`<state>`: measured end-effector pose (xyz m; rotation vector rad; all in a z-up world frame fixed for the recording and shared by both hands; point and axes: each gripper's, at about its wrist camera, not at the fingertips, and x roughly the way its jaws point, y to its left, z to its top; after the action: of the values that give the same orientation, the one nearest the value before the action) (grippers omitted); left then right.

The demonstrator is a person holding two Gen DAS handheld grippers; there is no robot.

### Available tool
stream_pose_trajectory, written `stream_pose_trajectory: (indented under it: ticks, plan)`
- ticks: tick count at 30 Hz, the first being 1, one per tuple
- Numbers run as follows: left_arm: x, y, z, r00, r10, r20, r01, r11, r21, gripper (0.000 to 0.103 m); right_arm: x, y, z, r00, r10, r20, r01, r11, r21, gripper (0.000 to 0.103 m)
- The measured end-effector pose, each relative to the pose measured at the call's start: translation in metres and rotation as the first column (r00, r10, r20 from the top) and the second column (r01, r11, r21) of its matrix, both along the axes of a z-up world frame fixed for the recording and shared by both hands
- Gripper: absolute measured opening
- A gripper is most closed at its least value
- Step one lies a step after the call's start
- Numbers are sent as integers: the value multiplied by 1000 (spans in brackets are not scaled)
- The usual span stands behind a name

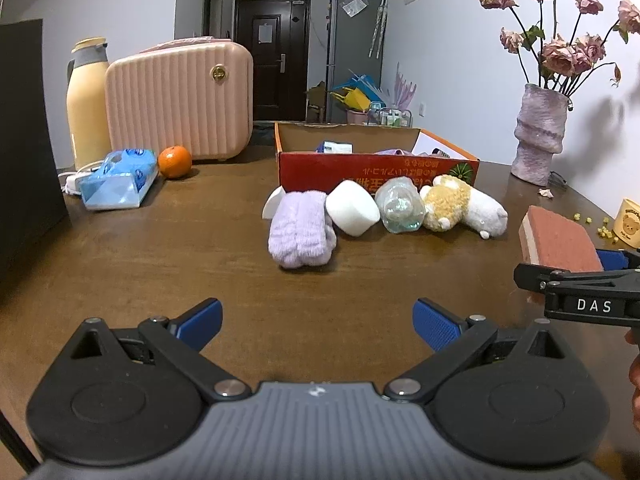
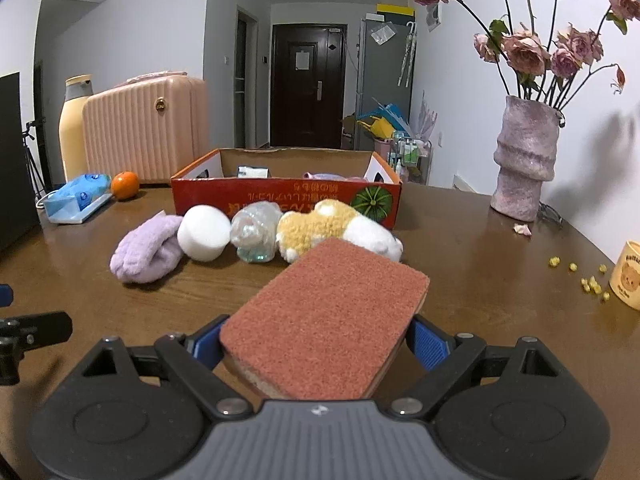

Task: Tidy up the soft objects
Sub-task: 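Lift the red sponge with the right tool toward the box, then hold the sponge in the right tool while the left tool grasps the lavender fuzzy scrunchie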

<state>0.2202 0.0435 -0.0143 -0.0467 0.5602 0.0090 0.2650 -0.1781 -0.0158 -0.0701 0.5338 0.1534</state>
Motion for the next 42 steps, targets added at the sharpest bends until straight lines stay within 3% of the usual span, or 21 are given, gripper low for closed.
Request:
stream_pose_trajectory:
  ticks: [17,26,30,32,33,35,37,42]
  plan:
    - [68,-5,6,1000,-3,-24,5,997,82,103,52,-1,7,999,24,33,-23,999,-34,92]
    - [115,4,-9,998,33,-52,-29,997,70,103,71,-2,-4,997,34,66,-34,999,-9,93]
    - [142,7,-26,994,44,-101,-37,997,71,103,72,-5,-6,996,35,87,-36,999,10,93]
    - [152,9,-32,991,52,-120,-44,997,68,98,70,-6,-7,994,38,103,-40,999,17,93]
    - [157,11,-34,991,56,-124,-48,997,68,91,69,-6,-7,993,39,108,-41,999,17,93]
    - [162,14,-36,991,63,-120,-55,996,67,75,68,-5,-8,992,43,115,-45,999,15,93]
    - [164,18,-37,991,57,-122,-50,997,54,52,67,-4,-9,992,45,115,-47,999,11,93]
    - [159,17,-36,993,4,-117,-1,1000,25,44,66,-3,-12,993,44,114,-45,999,10,93]
